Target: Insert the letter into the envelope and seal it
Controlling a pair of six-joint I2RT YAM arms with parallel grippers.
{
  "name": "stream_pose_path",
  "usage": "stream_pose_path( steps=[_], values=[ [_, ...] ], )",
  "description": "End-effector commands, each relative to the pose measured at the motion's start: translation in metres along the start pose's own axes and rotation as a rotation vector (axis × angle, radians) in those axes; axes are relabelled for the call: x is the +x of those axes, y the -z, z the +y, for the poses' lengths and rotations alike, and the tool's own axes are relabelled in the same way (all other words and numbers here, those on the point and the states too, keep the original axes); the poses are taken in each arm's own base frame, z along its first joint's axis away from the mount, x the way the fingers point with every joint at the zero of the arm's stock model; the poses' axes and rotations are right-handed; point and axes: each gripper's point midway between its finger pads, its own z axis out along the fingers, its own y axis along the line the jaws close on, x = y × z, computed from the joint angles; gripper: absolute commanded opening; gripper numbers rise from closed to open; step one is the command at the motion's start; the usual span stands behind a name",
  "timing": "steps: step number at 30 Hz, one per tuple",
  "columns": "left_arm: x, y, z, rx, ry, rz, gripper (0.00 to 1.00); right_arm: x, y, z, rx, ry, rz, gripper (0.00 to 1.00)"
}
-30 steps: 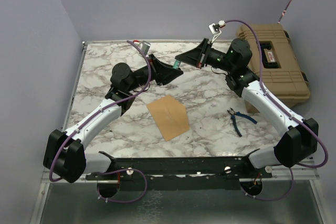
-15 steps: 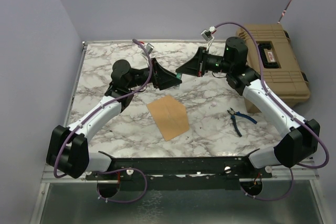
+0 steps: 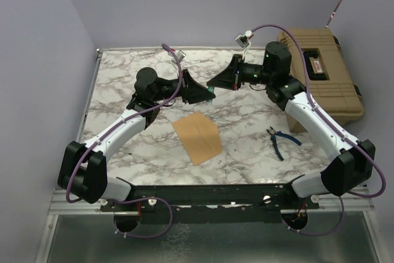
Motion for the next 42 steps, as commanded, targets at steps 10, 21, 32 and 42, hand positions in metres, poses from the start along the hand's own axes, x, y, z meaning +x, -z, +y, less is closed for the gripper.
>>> stream_pose_path(
  steps=[10,21,32,42],
  values=[
    [-0.004,-0.012,-0.007,0.043,-0.037,0.043,0.24,0.001,0.001,0.029,-0.128,0.062,0.082,0.00],
    [-0.004,-0.012,-0.006,0.046,-0.073,0.053,0.23,0.003,0.000,0.027,-0.130,0.076,0.109,0.00],
    [-0.035,-0.006,0.015,-0.122,-0.126,-0.134,0.00,-0.034,0.010,0.004,0.121,0.130,-0.138,0.78],
    [-0.091,0.014,0.006,-0.278,-0.128,-0.405,0.00,-0.026,0.009,0.003,0.148,0.153,-0.135,0.80]
  ],
)
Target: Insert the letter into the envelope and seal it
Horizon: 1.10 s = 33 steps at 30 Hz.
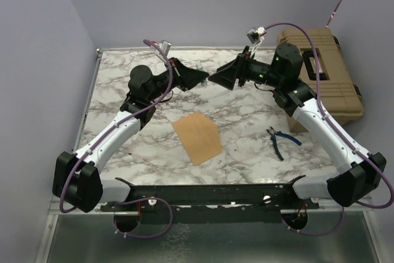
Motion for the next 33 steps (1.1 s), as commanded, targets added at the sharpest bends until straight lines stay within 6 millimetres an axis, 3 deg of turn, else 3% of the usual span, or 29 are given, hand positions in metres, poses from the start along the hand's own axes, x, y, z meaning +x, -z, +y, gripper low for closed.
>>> stream_pose_path(
  steps=[1,13,22,28,33],
  values=[
    [-0.045,0.004,-0.011,-0.061,-0.007,-0.171,0.00,0.007,-0.008,-0.002,0.033,0.004,0.026,0.78],
    [-0.072,0.012,-0.045,0.019,0.066,-0.269,0.00,-0.003,-0.029,0.022,-0.078,-0.065,0.034,0.59],
    [-0.076,0.017,-0.054,0.050,0.100,-0.296,0.00,-0.016,-0.035,0.041,-0.188,-0.130,-0.013,0.45],
    [-0.082,0.019,-0.058,0.066,0.116,-0.326,0.00,-0.021,-0.040,0.052,-0.276,-0.253,-0.020,0.16],
    [-0.096,0.019,-0.071,0.134,0.147,-0.383,0.00,-0.036,-0.033,0.074,-0.380,-0.385,-0.059,0.02]
  ],
)
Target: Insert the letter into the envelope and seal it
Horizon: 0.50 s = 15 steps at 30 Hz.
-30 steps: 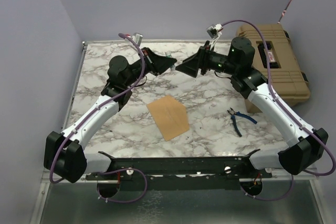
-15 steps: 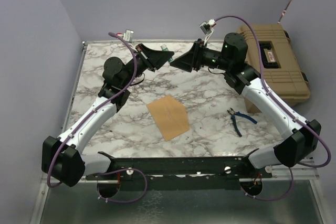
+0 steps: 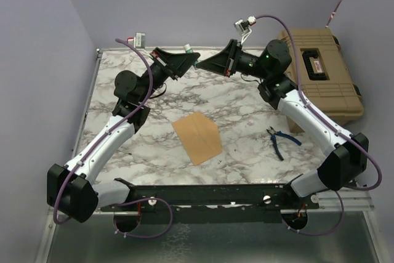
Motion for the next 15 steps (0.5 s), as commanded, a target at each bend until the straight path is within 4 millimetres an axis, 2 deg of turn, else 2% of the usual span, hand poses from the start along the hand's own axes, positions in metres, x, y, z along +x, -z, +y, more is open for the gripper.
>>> stream_pose_path(
  steps=[1,5,10,12,15],
  values=[
    [-0.014,-0.005,-0.019,0.089,0.021,-0.071,0.00,-0.008,-0.001,0.040,-0.163,-0.156,-0.024,0.01],
    [-0.023,-0.005,-0.031,0.150,-0.005,-0.114,0.00,-0.026,-0.001,0.058,-0.263,-0.292,-0.094,0.00],
    [-0.032,0.002,-0.054,0.244,-0.074,-0.160,0.00,-0.054,0.010,0.080,-0.439,-0.463,-0.204,0.00],
    [-0.036,0.007,-0.065,0.294,-0.103,-0.184,0.00,-0.066,0.016,0.082,-0.511,-0.547,-0.264,0.00],
    [-0.044,0.010,-0.072,0.313,-0.122,-0.229,0.00,-0.080,0.023,0.080,-0.579,-0.711,-0.326,0.00]
  ],
)
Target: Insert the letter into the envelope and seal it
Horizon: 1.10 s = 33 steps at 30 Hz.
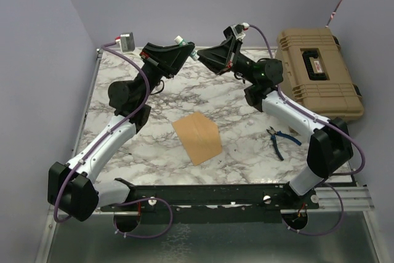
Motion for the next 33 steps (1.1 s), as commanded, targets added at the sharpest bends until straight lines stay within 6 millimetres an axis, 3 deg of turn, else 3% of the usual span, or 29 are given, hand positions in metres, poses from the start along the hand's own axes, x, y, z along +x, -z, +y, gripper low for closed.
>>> stream_pose_path(
  steps=[1,8,9,11,13,15,18,22,26,31,33],
  values=[
    [-0.012,0.002,-0.014,0.071,-0.088,-0.070,0.00,-0.028,0.006,0.057,-0.255,-0.250,-0.162,0.00],
    [-0.024,-0.012,-0.023,0.115,-0.134,-0.100,0.00,-0.041,-0.002,0.056,-0.273,-0.346,-0.279,0.03],
    [-0.024,-0.013,-0.021,0.109,-0.122,-0.105,0.00,-0.037,-0.007,0.054,-0.257,-0.320,-0.247,0.08],
    [-0.024,-0.014,-0.012,0.078,-0.078,-0.115,0.00,-0.024,-0.017,0.044,-0.199,-0.192,-0.167,0.30],
    [-0.024,-0.014,-0.002,0.030,-0.033,-0.125,0.00,-0.011,-0.023,0.034,-0.122,-0.034,-0.099,0.46],
    [-0.025,-0.012,0.003,0.006,-0.004,-0.134,0.00,-0.006,-0.021,0.021,-0.026,0.103,-0.093,0.59],
    [-0.027,-0.009,0.010,-0.037,0.028,-0.154,0.00,-0.010,-0.009,0.022,0.055,0.325,-0.163,0.74],
    [-0.029,-0.006,0.019,-0.091,0.080,-0.178,0.00,-0.011,-0.006,0.016,0.184,0.578,-0.120,0.76],
    [-0.027,-0.008,0.031,-0.151,0.174,-0.177,0.00,0.000,-0.007,0.010,0.226,0.972,0.083,0.74],
    [-0.025,-0.014,0.035,-0.170,0.237,-0.162,0.00,-0.027,0.007,-0.015,0.423,1.251,0.126,0.74],
    [-0.024,-0.014,0.038,-0.189,0.247,-0.159,0.00,-0.037,0.011,-0.016,0.467,1.326,0.115,0.70]
  ],
)
